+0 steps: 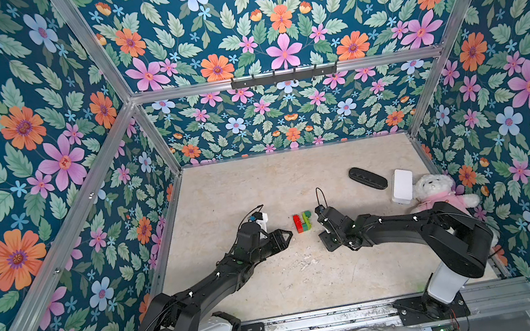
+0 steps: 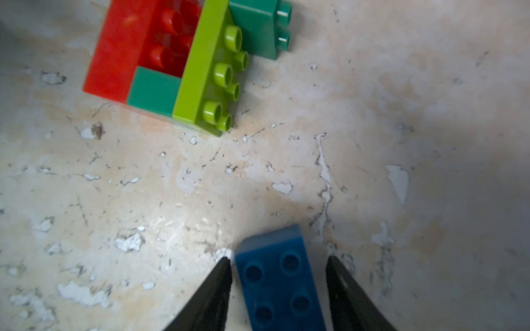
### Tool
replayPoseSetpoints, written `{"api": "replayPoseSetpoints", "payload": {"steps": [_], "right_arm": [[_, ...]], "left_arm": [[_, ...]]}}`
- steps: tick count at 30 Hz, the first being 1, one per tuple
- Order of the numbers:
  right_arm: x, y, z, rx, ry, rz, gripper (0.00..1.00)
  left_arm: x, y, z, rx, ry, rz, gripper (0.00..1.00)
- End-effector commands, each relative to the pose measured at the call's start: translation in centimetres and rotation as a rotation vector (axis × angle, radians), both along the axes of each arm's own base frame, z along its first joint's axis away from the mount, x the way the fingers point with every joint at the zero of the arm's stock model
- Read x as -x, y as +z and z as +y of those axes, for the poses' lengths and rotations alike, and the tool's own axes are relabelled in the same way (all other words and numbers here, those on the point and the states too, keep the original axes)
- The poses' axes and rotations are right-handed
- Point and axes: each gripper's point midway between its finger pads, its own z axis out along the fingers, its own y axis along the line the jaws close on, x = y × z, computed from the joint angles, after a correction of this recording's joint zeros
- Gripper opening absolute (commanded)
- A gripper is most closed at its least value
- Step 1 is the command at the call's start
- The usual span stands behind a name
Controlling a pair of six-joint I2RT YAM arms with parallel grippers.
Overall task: Assemble the number 5 with lego
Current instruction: Pick up the lego brick from the center of the board.
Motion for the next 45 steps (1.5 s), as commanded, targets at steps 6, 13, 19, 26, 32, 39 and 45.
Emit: {"api": "replayPoseSetpoints", "payload": {"steps": [6, 13, 19, 26, 32, 39, 45], "right_arm": [[0.5, 0.3, 0.3, -0.040, -0.008, 0.034, 0.32], [-0.1, 6.0, 1.7, -0.372, -0.040, 0.038, 0.31], [-0.2, 12.3, 2.2, -0.716, -0.029, 0.020, 0.32], [1.0, 17.3, 2.5, -1.009, 0.064, 0.029, 0.34], [1.9, 19.8, 2.9, -1.123, 0.124, 0.036, 0.35], [3.2, 21.7, 3.6, -1.258, 0.195, 0.098, 0.35], [3.7, 22.4, 3.7, -1.290, 0.227, 0.116, 0.35]], "left_arm": [[-0.4, 1.6, 0.1, 0.024, 0.007, -0.053, 0.63], [-0.8, 4.8, -0.3, 0.158, 0.003, -0.128, 0.66], [-0.4, 8.0, -1.1, 0.290, -0.056, -0.205, 0.73], [1.4, 9.3, -2.7, 0.375, -0.194, -0.240, 0.74], [3.9, 10.1, -6.2, 0.414, -0.354, -0.272, 0.78], [4.2, 12.0, -7.6, 0.524, -0.410, -0.315, 0.81], [4.7, 13.5, -9.0, 0.558, -0.466, -0.359, 0.82]]}}
